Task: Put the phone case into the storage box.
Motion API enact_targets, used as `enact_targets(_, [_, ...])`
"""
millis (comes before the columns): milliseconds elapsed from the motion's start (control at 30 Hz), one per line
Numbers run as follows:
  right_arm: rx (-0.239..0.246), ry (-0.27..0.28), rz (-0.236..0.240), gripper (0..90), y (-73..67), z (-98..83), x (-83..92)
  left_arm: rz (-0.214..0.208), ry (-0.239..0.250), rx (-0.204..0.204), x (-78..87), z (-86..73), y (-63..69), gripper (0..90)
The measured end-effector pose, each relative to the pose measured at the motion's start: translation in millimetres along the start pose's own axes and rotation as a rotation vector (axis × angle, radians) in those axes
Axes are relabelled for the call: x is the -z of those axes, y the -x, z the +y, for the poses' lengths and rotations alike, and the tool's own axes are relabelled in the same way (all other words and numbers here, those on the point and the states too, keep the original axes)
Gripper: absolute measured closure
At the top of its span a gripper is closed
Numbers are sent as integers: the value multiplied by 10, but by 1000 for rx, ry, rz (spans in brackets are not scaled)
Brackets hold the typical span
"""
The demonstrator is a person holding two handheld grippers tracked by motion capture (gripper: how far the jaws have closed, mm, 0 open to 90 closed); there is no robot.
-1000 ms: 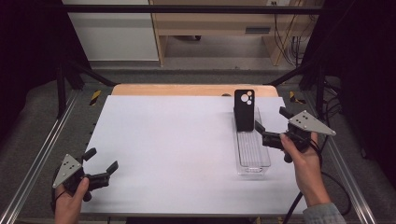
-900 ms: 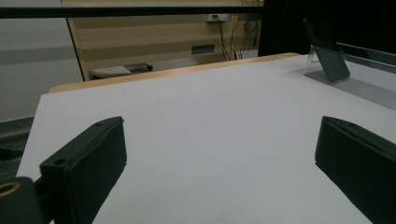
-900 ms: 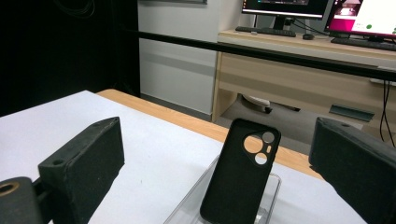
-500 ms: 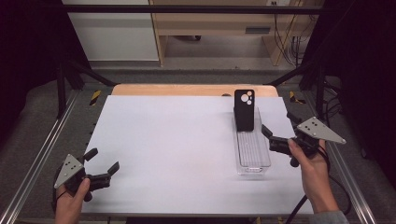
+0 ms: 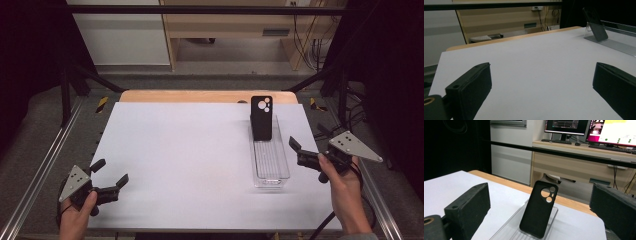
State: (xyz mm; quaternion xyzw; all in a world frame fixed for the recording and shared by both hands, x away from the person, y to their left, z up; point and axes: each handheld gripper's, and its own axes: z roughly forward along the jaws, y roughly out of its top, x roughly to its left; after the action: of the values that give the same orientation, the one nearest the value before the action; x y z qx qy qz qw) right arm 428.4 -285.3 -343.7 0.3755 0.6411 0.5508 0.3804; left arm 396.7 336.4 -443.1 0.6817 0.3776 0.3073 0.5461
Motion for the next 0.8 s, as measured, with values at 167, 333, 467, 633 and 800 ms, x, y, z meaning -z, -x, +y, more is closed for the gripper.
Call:
enact_targets(167, [-7,-3,-2,38,13,-34,43,-2,-2,-7,-1,1,5,20])
enact_targets(333, [-6,0,-5,37,29,-79,86,-4,-3,-14,0,2,9,20])
enact_targets(467, [-7,-1,-6,37,33,-110,116,0,2,-15,5,4,7,20])
enact_targets(633, [-12,2,-10,36,37,-149,151,-4,0,-15,4,4,9,20])
enact_targets(800, [-17,0,-16,36,49,-210,186,-5,-2,-15,1,2,11,20])
